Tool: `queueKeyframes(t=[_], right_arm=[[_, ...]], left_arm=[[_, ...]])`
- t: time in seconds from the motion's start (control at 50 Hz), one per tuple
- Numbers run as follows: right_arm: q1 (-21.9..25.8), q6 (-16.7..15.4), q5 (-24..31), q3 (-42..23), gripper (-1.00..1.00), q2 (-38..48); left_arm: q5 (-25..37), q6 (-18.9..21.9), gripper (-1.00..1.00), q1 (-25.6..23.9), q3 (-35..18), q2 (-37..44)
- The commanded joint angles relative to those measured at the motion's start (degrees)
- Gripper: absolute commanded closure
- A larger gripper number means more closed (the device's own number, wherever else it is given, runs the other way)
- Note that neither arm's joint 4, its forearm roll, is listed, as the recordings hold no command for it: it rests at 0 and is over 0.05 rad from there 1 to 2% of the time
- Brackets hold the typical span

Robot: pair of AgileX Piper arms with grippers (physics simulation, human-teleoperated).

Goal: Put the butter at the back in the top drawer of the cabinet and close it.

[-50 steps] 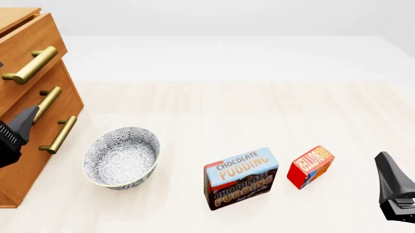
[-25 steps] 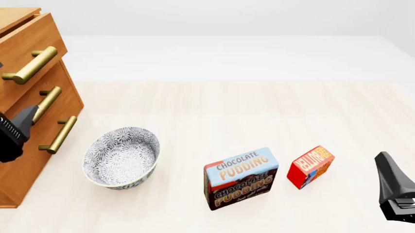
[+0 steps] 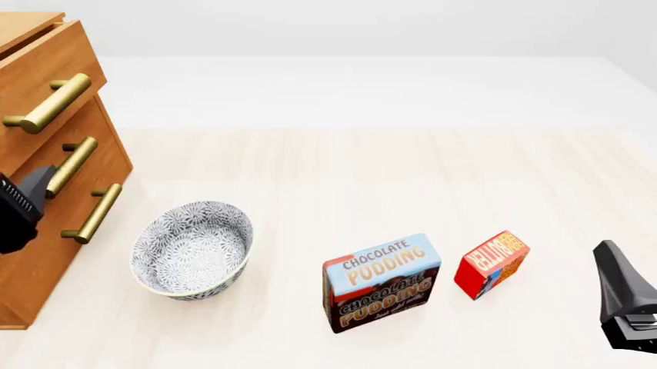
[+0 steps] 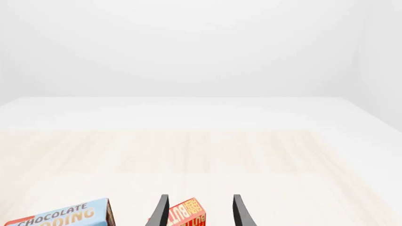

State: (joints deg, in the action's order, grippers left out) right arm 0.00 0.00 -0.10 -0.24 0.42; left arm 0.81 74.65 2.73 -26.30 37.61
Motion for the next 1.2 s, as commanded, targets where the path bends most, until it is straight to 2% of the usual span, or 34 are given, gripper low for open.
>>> queueKeyframes(t=[0.02, 1.2], right_arm=[[0.00, 0.00, 0.00, 0.00, -1.00, 0.00], [0.00, 0.00, 0.00, 0.00, -1.00, 0.00]], left_arm=[[-0.75, -0.10, -1.00, 0.77, -0.03, 1.08], [-7.60, -0.36, -1.00, 3.91, 0.21, 9.04]])
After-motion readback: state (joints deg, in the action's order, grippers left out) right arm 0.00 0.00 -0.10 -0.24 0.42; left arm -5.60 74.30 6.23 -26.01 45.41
